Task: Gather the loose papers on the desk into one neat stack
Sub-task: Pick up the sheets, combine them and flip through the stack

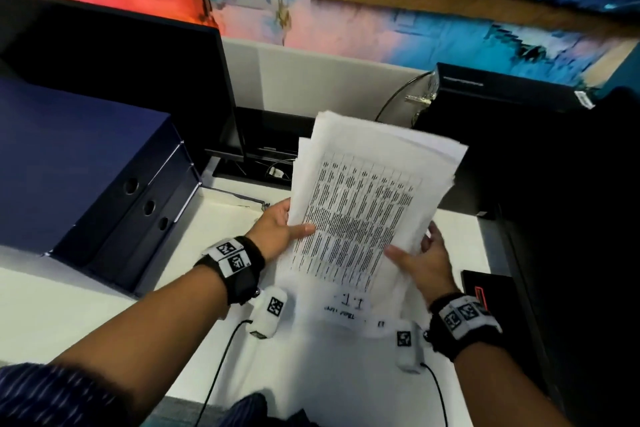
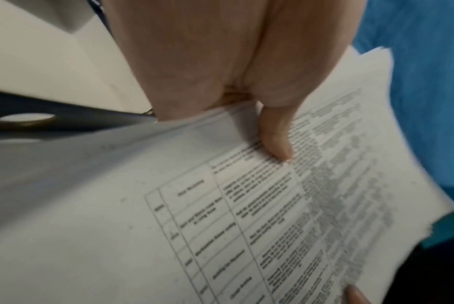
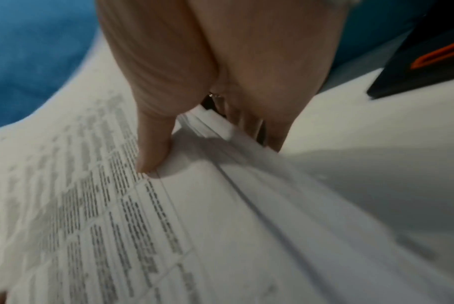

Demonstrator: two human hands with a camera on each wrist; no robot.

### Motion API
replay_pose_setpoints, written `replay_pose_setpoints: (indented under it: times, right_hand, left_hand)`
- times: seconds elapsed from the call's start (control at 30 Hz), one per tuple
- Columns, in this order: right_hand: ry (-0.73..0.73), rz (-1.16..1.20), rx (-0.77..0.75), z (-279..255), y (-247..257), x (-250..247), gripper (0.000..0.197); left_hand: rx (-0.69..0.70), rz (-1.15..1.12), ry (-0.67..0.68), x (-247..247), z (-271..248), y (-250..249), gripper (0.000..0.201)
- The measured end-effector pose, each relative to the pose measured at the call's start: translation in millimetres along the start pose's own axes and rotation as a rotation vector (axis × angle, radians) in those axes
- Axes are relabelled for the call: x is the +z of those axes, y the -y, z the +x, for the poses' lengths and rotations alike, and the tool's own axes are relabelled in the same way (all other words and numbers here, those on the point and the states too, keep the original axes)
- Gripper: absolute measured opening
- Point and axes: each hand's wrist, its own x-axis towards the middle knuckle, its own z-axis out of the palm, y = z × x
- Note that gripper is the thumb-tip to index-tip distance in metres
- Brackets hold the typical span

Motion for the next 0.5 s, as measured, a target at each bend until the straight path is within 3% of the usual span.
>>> replay_pose_setpoints:
  times: [0.07,0.13,0.17,0.27,0.3,0.4,0.5]
  right_hand:
    - [-0.07,0.024,-0.11,0,38,-3,0.05]
    - [-0.195,-0.059,-0.263,0,64,-5,0.074]
    - [-0.235,-0.039,-0.336,-5,74,-5,0.073]
    - [-0.24,0.047,-0.474,-24,92,1,0.014]
    - [-0.224,0.049,-0.474,-31,94,4,0.008]
    - [-0.115,0.017,-0.414,-37,78,13,0.022]
    - [-0.11,0.053,-0.313,-39,62,22,0.03]
  left_hand:
    - [0.066,-0.059,-0.038,-1,-2,-25,0.025]
    - [0.197,-0.055,-0.154,3,-4,-47,0.014]
    - [0.274,-0.023,-0.211,6,-5,-55,0.011]
    - [0.454,0.049,-0.268,12,-10,-66,0.019]
    - [0.479,0.099,-0.251,12,-9,-62,0.029]
    - [0.394,0.217,-0.187,7,-2,-27,0.062]
    - [0.278,0.248,-0.157,12,-1,-7,0.058]
